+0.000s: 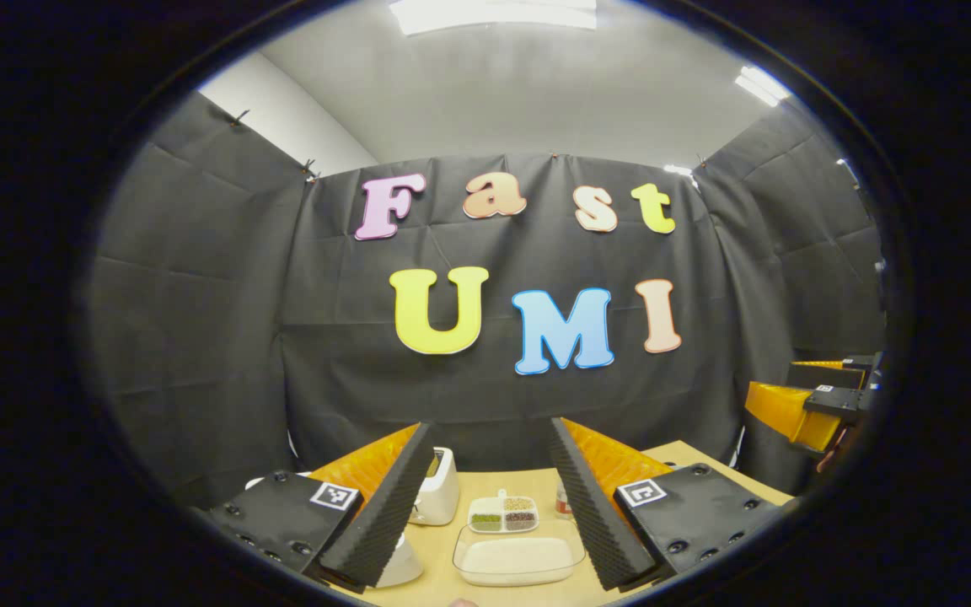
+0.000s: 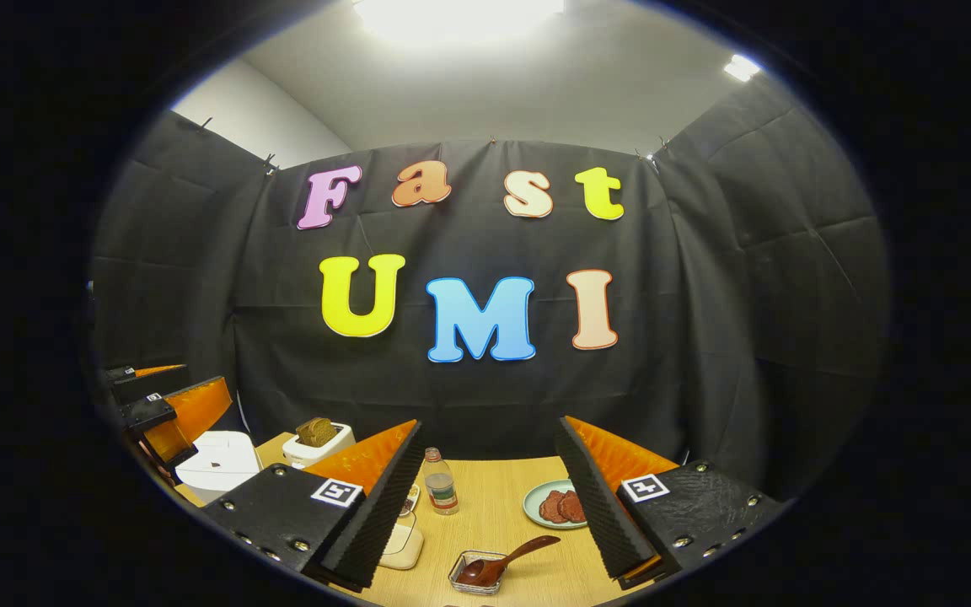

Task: Close the left gripper, press the button to open the rice cooker; take a wooden spoon from the chopstick holder with the right hand, scoop a spoonful of rice and pour it into the rice cooker, then put the wooden spoon back into the chopstick holder.

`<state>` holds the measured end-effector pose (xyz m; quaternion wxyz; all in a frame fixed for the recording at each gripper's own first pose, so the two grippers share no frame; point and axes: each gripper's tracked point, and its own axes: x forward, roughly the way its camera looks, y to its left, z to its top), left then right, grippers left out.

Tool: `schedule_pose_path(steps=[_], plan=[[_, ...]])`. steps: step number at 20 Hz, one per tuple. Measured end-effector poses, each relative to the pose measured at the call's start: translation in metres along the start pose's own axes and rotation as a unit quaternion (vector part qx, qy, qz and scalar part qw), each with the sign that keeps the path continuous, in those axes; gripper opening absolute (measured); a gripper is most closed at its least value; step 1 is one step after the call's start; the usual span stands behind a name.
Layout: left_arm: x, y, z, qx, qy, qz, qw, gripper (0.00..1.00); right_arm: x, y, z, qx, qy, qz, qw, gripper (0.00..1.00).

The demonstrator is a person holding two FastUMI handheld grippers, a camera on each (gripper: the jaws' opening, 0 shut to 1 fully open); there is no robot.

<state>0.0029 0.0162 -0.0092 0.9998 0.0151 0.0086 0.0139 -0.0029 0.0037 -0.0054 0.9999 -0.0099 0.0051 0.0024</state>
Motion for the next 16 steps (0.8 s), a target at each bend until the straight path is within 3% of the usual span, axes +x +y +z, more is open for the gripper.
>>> schedule_pose_path(steps=[5, 8, 12, 14, 15, 16], plan=[[0.004, 0.014, -0.011, 0.004, 0.011, 0.009, 1.000, 0.96, 0.003, 0.004, -0.003, -0.004, 0.003, 0.004, 1.000, 0.96], [0.012, 0.027, -0.042, -0.008, 0.048, 0.012, 0.999, 0.96, 0.005, 0.005, -0.008, -0.007, 0.008, 0.006, 1.000, 0.96], [0.020, 0.067, -0.091, -0.049, 0.111, 0.041, 0.992, 0.72, 0.006, 0.008, -0.016, -0.013, 0.021, 0.010, 1.000, 0.96], [0.019, 0.089, -0.120, -0.080, 0.150, 0.059, 0.984, 0.53, 0.006, 0.015, -0.018, -0.012, 0.023, 0.018, 0.999, 0.96], [0.018, 0.102, -0.133, -0.083, 0.166, 0.071, 0.980, 0.36, 0.006, 0.017, -0.019, -0.015, 0.025, 0.020, 0.999, 0.96], [0.017, 0.117, -0.143, -0.085, 0.180, 0.086, 0.976, 0.30, 0.007, 0.019, -0.021, -0.018, 0.028, 0.022, 0.999, 0.96]])
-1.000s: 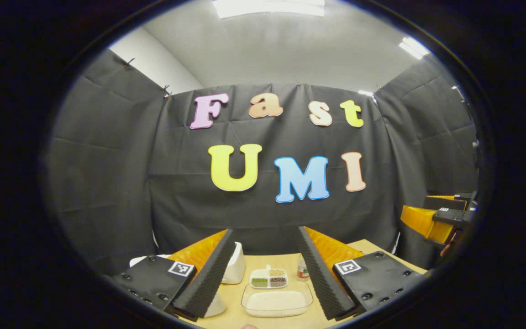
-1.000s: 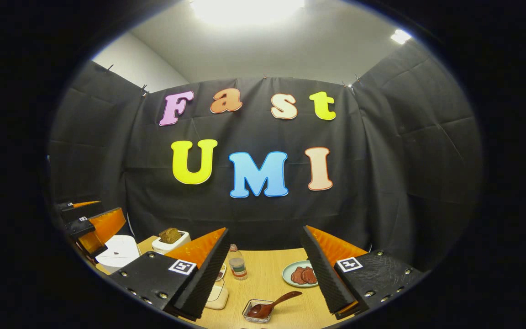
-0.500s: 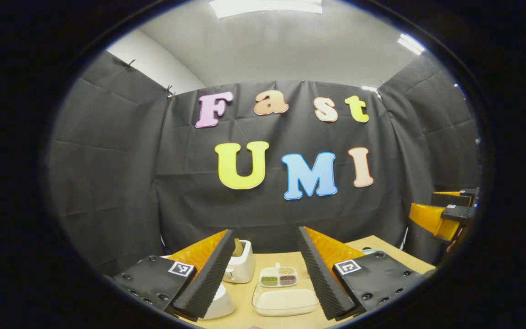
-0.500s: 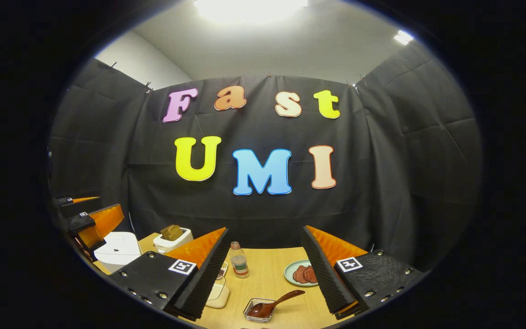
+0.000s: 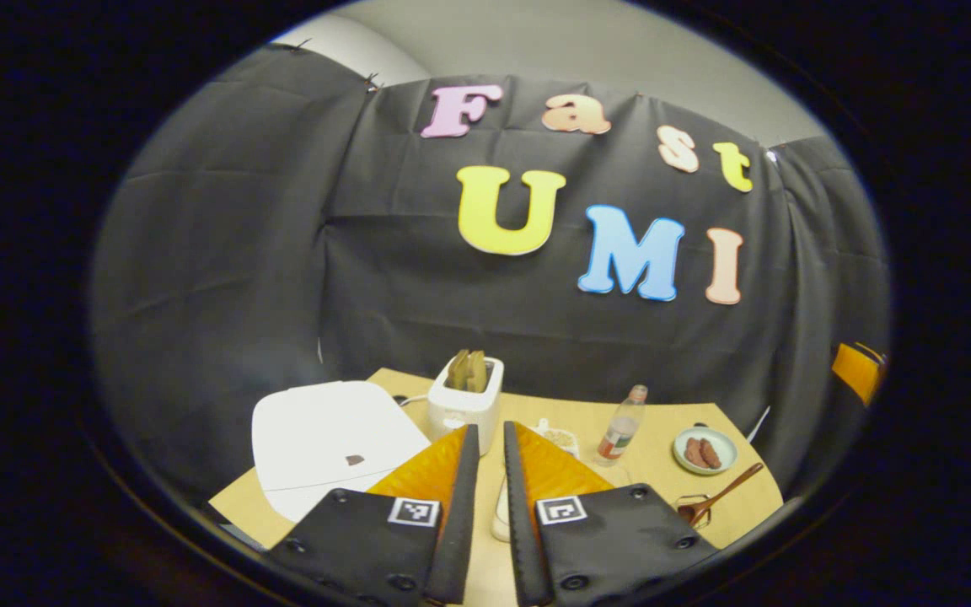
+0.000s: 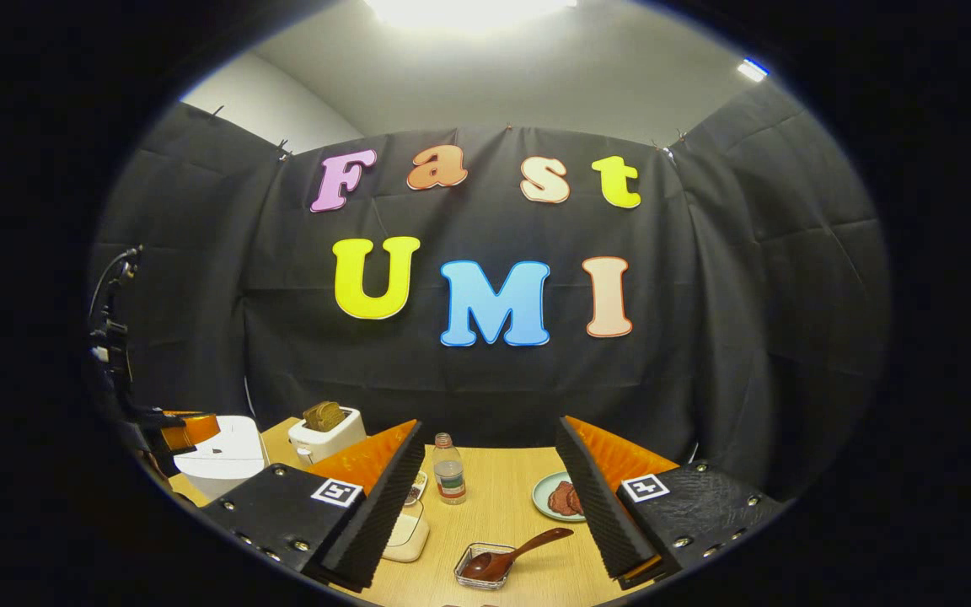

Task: Close the left gripper, press the button to open the rice cooker; take a wooden spoon from the chopstick holder with the right hand, scoop a spoonful of rice and pour it into the rice cooker, then put the wooden spoon back into the chopstick holder.

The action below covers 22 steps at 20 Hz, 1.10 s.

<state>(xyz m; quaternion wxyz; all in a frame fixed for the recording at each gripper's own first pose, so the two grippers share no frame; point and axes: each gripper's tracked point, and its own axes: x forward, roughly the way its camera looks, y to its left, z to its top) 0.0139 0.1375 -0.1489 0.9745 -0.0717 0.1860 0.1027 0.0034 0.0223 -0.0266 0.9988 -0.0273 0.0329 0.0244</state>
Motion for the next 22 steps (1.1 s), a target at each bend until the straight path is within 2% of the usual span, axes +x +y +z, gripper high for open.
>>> schedule_pose_path(steps=[1, 2, 11, 18, 19, 22], plan=[[0.005, 0.016, -0.008, -0.005, 0.013, 0.014, 1.000, 0.13, 0.001, 0.003, -0.001, -0.002, 0.003, 0.004, 1.000, 0.96], [0.009, 0.022, -0.014, -0.012, 0.027, 0.008, 1.000, 0.09, 0.001, 0.005, -0.005, -0.003, 0.006, 0.007, 1.000, 0.96], [0.073, 0.125, -0.058, -0.056, 0.137, 0.054, 0.988, 0.08, 0.008, 0.004, -0.027, 0.004, 0.037, 0.010, 0.999, 0.96], [0.104, 0.146, -0.088, -0.040, 0.183, 0.071, 0.980, 0.08, 0.012, -0.010, -0.034, 0.013, 0.052, -0.006, 0.999, 0.96], [0.110, 0.149, -0.084, -0.034, 0.171, 0.073, 0.982, 0.09, 0.013, -0.011, -0.035, 0.013, 0.055, -0.007, 0.998, 0.96], [0.103, 0.144, -0.088, -0.035, 0.185, 0.073, 0.980, 0.09, 0.013, -0.014, -0.036, 0.016, 0.057, -0.012, 0.998, 0.96]])
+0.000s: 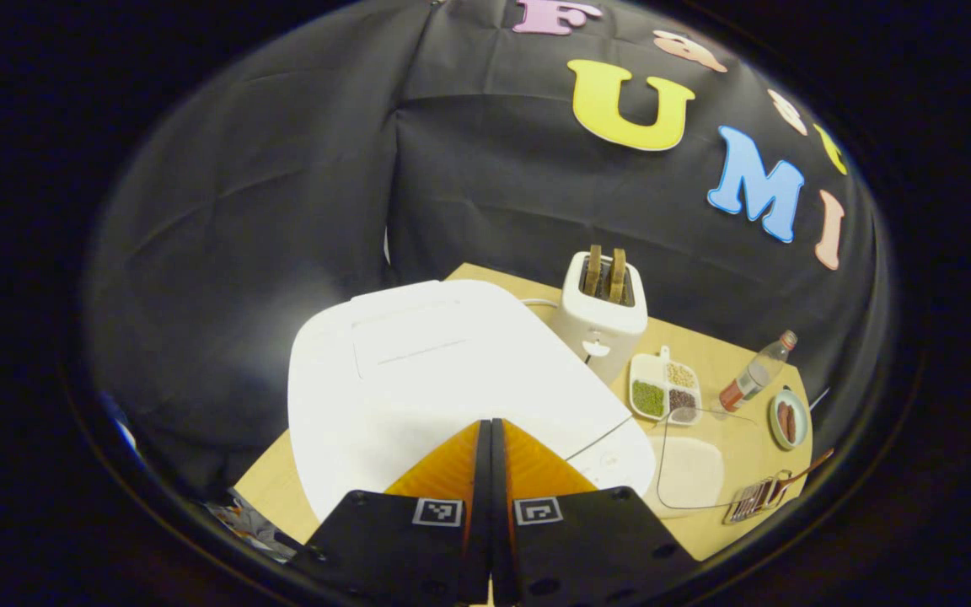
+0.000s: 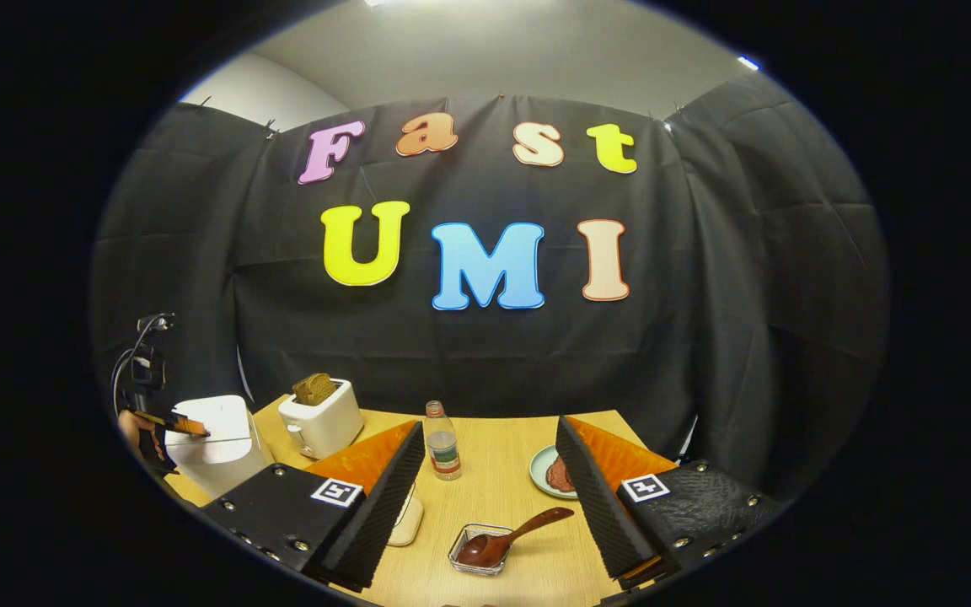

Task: Close the left gripper, press the button to open the rice cooker; take a wooden spoon from the chopstick holder with the right hand, scoop a spoonful of rice and pour it into the rice cooker, then put the wooden spoon back into the chopstick holder.

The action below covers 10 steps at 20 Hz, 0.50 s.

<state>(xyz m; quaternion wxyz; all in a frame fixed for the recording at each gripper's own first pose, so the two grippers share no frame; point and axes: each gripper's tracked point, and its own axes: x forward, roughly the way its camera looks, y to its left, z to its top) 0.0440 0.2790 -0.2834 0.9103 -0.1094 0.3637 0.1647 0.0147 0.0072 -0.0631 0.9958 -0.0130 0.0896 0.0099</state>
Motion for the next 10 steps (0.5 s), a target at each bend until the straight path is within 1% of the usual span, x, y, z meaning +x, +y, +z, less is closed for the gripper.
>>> schedule_pose_path(steps=[2, 3, 5, 6, 7, 8, 10], plan=[[-0.004, 0.001, 0.002, 0.006, -0.004, 0.000, 1.000, 0.08, 0.001, 0.001, -0.001, 0.003, 0.002, 0.001, 1.000, 0.96], [-0.006, 0.001, 0.010, 0.003, -0.019, 0.006, 1.000, 0.09, 0.001, 0.001, 0.001, 0.002, 0.001, 0.001, 1.000, 0.96], [-0.017, 0.006, 0.039, -0.003, -0.065, 0.018, 0.998, 0.09, -0.001, 0.001, 0.004, 0.000, -0.001, 0.002, 1.000, 0.96], [-0.030, 0.008, 0.054, -0.001, -0.089, 0.023, 0.996, 0.07, 0.000, 0.002, 0.004, -0.001, -0.002, 0.004, 1.000, 0.96], [-0.038, 0.008, 0.071, 0.003, -0.109, 0.025, 0.994, 0.11, 0.001, 0.002, 0.005, -0.002, -0.003, 0.006, 1.000, 0.96], [-0.050, 0.006, 0.085, 0.011, -0.130, 0.026, 0.991, 0.20, 0.000, 0.003, 0.005, -0.002, -0.004, 0.007, 1.000, 0.96], [-0.070, 0.007, 0.109, 0.036, -0.177, 0.039, 0.983, 0.52, 0.000, 0.006, 0.006, -0.001, -0.007, 0.014, 1.000, 0.96]])
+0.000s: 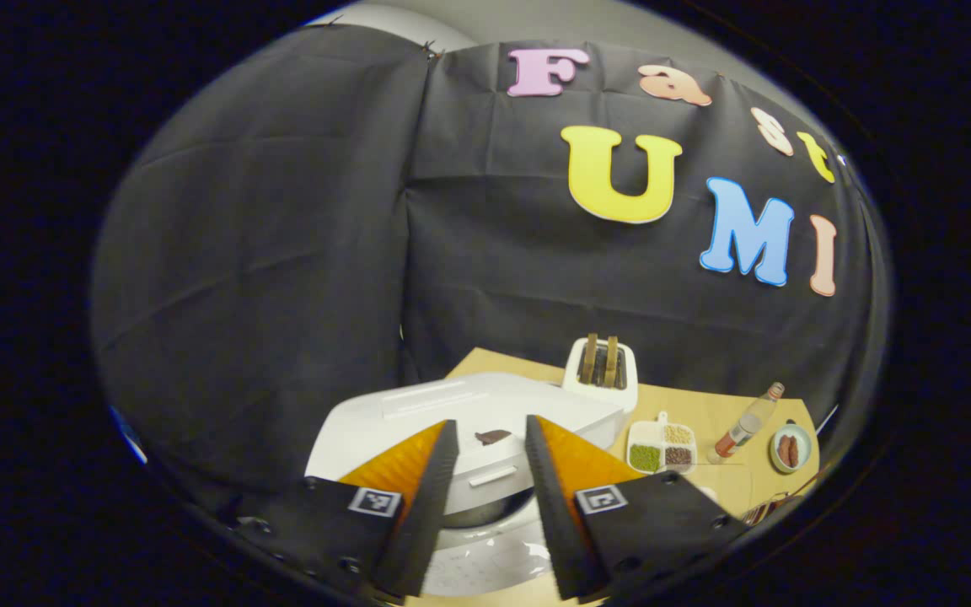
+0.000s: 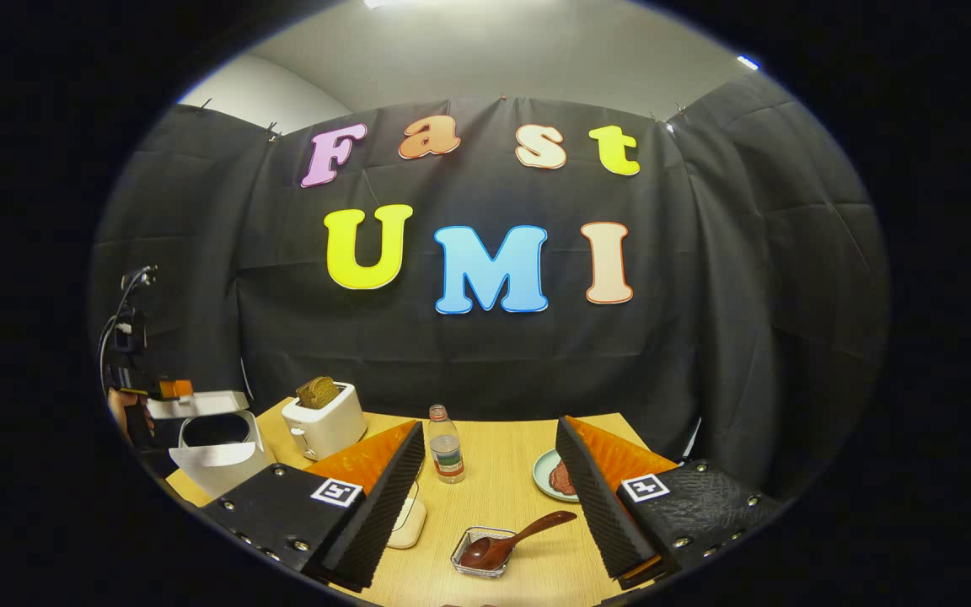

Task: Close the left gripper, press the button to open the rice cooker; take a wooden spoon from the chopstick holder with the right hand, scoop a spoonful of rice and pour it into the rice cooker, then put the wooden spoon back into the chopstick holder.

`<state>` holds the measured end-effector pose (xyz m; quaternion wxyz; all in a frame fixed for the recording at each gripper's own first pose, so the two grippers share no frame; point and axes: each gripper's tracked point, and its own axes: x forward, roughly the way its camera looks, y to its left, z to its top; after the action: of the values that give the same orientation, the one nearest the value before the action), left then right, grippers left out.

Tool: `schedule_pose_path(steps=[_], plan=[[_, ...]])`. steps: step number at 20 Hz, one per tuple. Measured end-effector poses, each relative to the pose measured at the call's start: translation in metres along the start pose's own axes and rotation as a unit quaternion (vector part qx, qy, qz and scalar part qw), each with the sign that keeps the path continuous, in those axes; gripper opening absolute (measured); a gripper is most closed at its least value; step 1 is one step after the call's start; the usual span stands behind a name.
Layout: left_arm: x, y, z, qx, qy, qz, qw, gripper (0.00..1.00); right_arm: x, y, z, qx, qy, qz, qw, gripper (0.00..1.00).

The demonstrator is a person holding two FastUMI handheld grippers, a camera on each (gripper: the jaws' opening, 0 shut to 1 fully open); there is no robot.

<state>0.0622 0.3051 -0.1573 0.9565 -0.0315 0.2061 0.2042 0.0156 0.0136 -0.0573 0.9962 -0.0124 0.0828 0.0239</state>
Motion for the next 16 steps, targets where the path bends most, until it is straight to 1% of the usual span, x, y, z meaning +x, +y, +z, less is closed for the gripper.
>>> schedule_pose_path(steps=[1, 2, 3, 4, 5, 8, 9, 11, 13, 16], plan=[[-0.009, -0.001, 0.019, 0.020, -0.035, 0.007, 0.999, 0.68, -0.001, 0.002, 0.004, 0.001, -0.007, 0.006, 1.000, 0.96], [-0.019, -0.007, 0.029, 0.025, -0.055, -0.001, 0.998, 0.84, -0.003, 0.003, 0.007, 0.000, -0.014, 0.009, 1.000, 0.96], [-0.033, -0.019, 0.038, 0.020, -0.074, -0.016, 0.997, 1.00, -0.004, 0.002, 0.011, -0.001, -0.022, 0.012, 1.000, 0.96], [-0.047, -0.029, 0.044, 0.012, -0.089, -0.029, 0.996, 0.98, -0.004, 0.002, 0.013, -0.001, -0.029, 0.017, 0.999, 0.96], [-0.059, -0.040, 0.051, 0.001, -0.104, -0.041, 0.994, 0.97, -0.005, 0.001, 0.015, -0.001, -0.034, 0.018, 0.999, 0.96], [-0.096, -0.078, 0.059, -0.029, -0.131, -0.084, 0.987, 0.98, -0.003, -0.013, 0.008, 0.005, -0.030, 0.006, 1.000, 0.96], [-0.109, -0.089, 0.064, -0.031, -0.144, -0.095, 0.984, 0.95, -0.002, -0.019, 0.003, 0.009, -0.025, -0.002, 1.000, 0.96], [-0.130, -0.109, 0.061, -0.014, -0.161, -0.113, 0.980, 0.97, 0.003, -0.035, -0.008, 0.012, -0.017, -0.021, 1.000, 0.96], [-0.144, -0.131, 0.059, 0.005, -0.169, -0.125, 0.978, 0.96, 0.007, -0.048, -0.023, 0.015, -0.002, -0.032, 0.999, 0.96], [-0.161, -0.156, 0.049, 0.008, -0.167, -0.139, 0.976, 0.97, 0.017, -0.064, -0.046, 0.032, 0.020, -0.043, 0.998, 0.96]])
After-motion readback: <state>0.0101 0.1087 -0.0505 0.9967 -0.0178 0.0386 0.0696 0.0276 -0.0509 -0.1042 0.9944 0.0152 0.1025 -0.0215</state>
